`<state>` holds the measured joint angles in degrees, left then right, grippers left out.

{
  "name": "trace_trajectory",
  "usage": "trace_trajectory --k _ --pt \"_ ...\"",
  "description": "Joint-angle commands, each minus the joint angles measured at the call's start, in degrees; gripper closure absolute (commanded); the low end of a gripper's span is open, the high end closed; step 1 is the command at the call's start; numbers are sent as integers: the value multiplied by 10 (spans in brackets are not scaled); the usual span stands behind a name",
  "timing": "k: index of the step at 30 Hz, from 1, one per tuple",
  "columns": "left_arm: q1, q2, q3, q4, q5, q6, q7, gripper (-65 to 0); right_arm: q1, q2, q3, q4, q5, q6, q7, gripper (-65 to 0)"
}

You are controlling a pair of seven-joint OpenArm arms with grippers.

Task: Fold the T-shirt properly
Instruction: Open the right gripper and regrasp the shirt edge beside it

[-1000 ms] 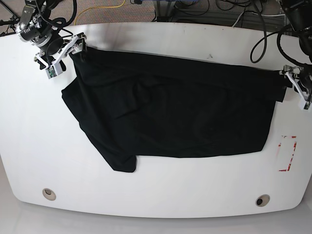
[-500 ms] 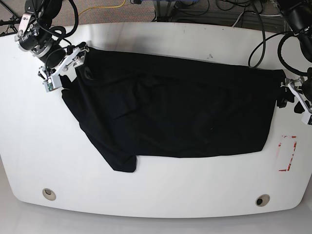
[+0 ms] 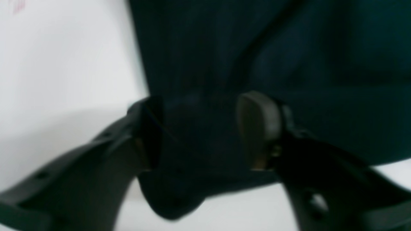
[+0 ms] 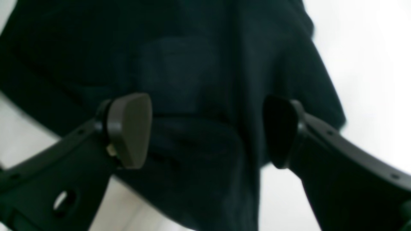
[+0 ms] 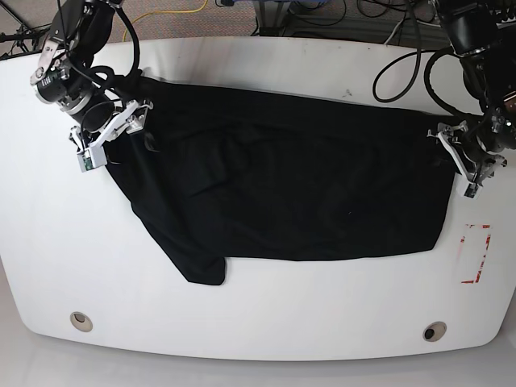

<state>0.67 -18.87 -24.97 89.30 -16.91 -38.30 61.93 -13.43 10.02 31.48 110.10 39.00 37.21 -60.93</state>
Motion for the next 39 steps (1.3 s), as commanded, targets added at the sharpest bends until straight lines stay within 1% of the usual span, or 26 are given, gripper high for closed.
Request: trace_trajectory --k 1,3,4,5,9,11,12,15,18,20,22,24,26,29,35,39 --pt "-9 -9 -3 -14 17 1 -11 -258 -2 -1 2 7 2 -6 9 -507" --pt "-11 -10 -3 -38 33 1 -17 -221 -4 -3 1 6 -9 -8 9 -504" --pt "-11 -10 -3 -54 41 1 -25 -208 -4 -3 0 5 -15 -8 9 -491" --pt "-11 -10 -3 -65 45 1 -34 -206 -4 -4 -5 4 -20 -8 9 -476" --pt "-7 -17 -2 -112 49 1 -87 -212 -6 -6 -41 -3 -55 -11 9 -361" --pt "-8 -30 0 -130 49 1 -96 -221 -9 -5 -43 -5 -71 -11 9 -322" --pt "-9 -33 0 -143 49 1 -97 -226 -13 -5 -44 -7 -83 -11 9 -315" --pt "-8 -34 0 -158 47 0 -97 -233 -24 -4 -44 -6 -114 -11 9 -314" --pt "-6 -35 0 -158 48 0 -97 -233 -48 -3 -43 -2 -131 -6 4 -314" --pt "-6 -36 0 -158 49 -1 -97 -233 -61 3 -43 6 -133 -6 -6 -314" --pt "-6 -38 0 -158 49 -9 -97 -233 -72 16 -43 18 -130 -5 -20 -314" --pt "-6 -44 0 -158 49 -17 -97 -233 -87 18 -43 29 -121 2 -29 -314" --pt "-6 -47 0 -158 49 -17 -97 -233 -103 20 -42 33 -114 6 -32 -314" --pt "-6 -47 0 -162 50 -17 -97 -233 -121 24 -41 31 -120 6 -31 -314" --pt "-6 -47 0 -160 50 -17 -97 -233 -126 34 -20 30 -165 13 -12 -314" --pt "-6 -59 0 -164 50 -17 -97 -233 -126 40 -9 30 -184 20 -12 -314"
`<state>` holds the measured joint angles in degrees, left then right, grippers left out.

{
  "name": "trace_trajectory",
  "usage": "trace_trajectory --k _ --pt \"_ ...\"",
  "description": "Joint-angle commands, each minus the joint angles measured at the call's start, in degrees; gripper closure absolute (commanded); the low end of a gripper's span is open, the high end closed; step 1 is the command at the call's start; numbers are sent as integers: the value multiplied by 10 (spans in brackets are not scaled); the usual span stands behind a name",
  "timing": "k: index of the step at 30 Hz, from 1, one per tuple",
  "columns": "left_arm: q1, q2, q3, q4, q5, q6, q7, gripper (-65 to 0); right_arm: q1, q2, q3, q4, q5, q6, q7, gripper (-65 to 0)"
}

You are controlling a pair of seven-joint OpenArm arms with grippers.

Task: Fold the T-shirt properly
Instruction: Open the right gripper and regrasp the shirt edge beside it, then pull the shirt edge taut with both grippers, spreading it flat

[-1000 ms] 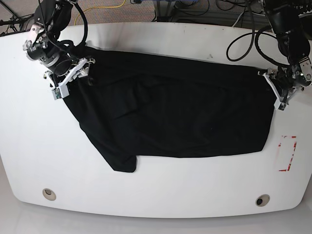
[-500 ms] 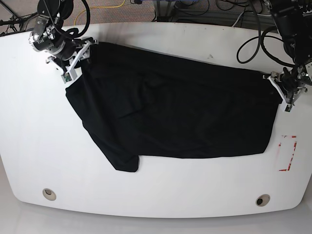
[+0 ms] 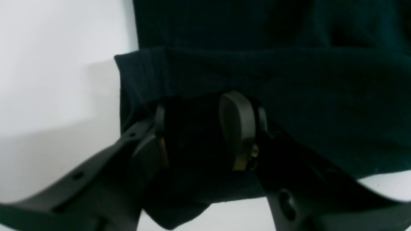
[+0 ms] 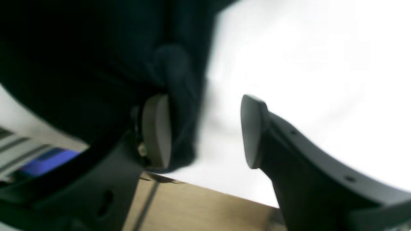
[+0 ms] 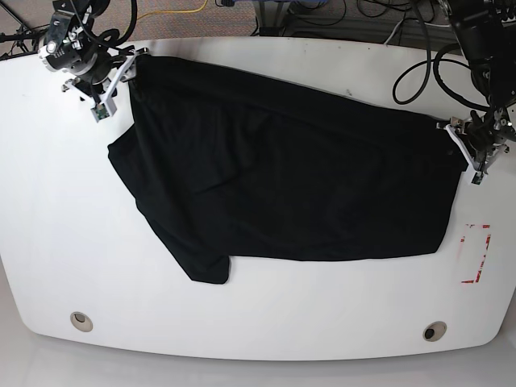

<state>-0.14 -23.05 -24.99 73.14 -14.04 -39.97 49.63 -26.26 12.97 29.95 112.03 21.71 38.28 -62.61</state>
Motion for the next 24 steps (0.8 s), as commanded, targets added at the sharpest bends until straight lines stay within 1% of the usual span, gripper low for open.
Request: trace_trajectory --k 1,6,9,14,18,20,21,24 --pt "2 -20 0 -2 21 0 26 -233 2 13 9 11 -21 13 5 -314" --pt "2 -22 0 -1 21 0 26 -233 2 39 11 12 -49 17 -1 -314" --pt "2 -23 0 -1 21 0 26 -233 1 42 15 14 -47 17 -13 -314" --pt "2 -23 0 1 21 0 26 -233 23 39 51 31 -47 17 -47 -314" --pt "2 -22 0 2 21 0 26 -233 38 18 59 36 -18 17 -63 -314" --pt "2 -22 0 -1 21 0 26 -233 42 7 73 37 6 17 -71 -314" --pt "2 -22 0 -1 21 0 26 -233 47 -1 81 36 27 17 -80 -314" --pt "3 -22 0 1 21 0 26 -233 59 -17 82 35 71 17 -102 -314"
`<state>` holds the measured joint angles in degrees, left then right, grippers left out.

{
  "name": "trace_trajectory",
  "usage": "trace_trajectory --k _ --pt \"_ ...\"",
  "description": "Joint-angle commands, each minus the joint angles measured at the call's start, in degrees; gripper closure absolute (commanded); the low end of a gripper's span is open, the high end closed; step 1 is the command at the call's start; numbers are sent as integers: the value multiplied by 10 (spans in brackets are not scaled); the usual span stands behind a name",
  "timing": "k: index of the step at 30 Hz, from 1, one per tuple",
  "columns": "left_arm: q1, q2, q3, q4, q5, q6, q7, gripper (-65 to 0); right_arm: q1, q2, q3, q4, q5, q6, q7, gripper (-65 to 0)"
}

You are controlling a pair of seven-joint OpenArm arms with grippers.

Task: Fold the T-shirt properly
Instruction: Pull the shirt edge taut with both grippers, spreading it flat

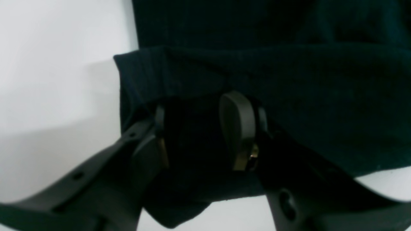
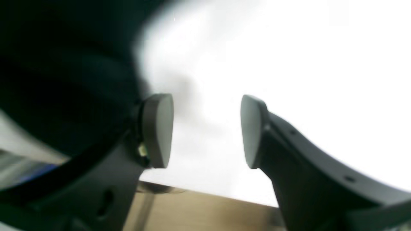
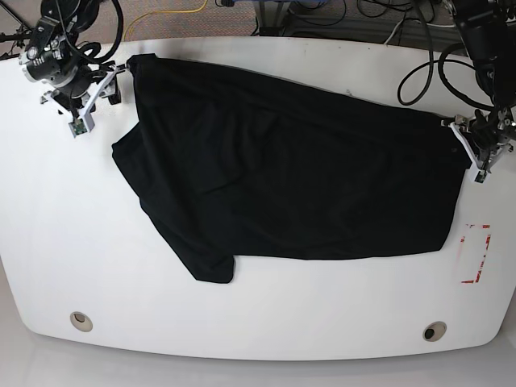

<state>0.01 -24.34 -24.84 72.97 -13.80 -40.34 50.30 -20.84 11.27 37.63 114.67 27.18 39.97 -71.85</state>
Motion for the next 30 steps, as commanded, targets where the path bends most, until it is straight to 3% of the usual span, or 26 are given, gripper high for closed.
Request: trace_trajectory --k 1,8,30 --pt "1 -9 -2 4 19 3 20 -233 5 -5 5 9 26 0 -15 -312" --pt "11 -9 -2 4 19 3 20 -233 -8 -45 6 8 60 0 -38 -312" --pt "13 -14 -2 2 19 3 20 -233 -58 -58 7 -46 61 0 -8 -306"
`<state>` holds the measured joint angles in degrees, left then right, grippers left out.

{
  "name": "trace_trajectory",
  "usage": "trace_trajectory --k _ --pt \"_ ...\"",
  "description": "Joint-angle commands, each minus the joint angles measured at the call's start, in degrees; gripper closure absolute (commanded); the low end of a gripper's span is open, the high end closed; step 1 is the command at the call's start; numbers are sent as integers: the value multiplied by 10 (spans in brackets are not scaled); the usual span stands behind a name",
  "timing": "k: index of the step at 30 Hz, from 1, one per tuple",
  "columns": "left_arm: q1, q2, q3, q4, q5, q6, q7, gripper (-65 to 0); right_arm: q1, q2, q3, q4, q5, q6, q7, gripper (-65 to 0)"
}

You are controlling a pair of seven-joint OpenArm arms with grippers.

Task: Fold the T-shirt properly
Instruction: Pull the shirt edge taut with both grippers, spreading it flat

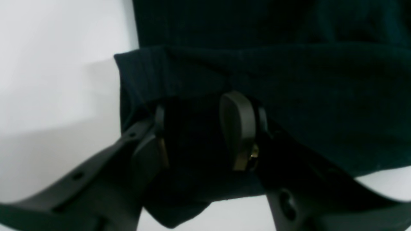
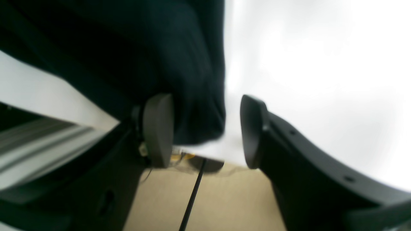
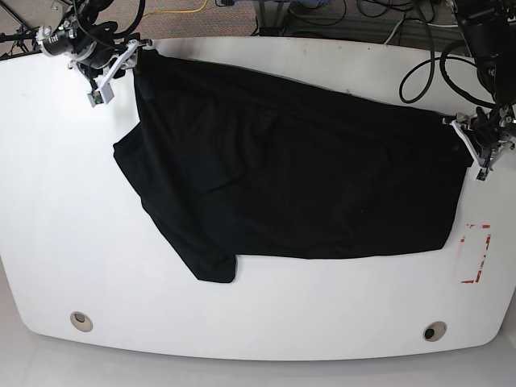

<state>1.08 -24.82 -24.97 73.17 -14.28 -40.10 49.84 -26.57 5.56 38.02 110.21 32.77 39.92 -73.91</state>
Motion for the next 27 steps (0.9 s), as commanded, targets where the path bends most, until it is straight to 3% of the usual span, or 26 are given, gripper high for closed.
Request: trace_trajectory --k 1,7,14,15,27 --pt "2 -9 0 -1 24 1 24 -233 -1 -3 3 -8 5 1 15 -306" --pt "2 -10 0 1 24 1 24 -233 -1 -3 2 -34 5 1 22 -279" --pt "15 -18 0 3 24 1 24 -233 -1 16 1 -43 4 1 20 -22" --pt "15 -18 0 3 24 1 24 -233 -1 20 1 -43 4 1 19 -8" --pt "28 -31 0 3 23 1 24 -233 -2 97 -7 -41 4 1 9 -6"
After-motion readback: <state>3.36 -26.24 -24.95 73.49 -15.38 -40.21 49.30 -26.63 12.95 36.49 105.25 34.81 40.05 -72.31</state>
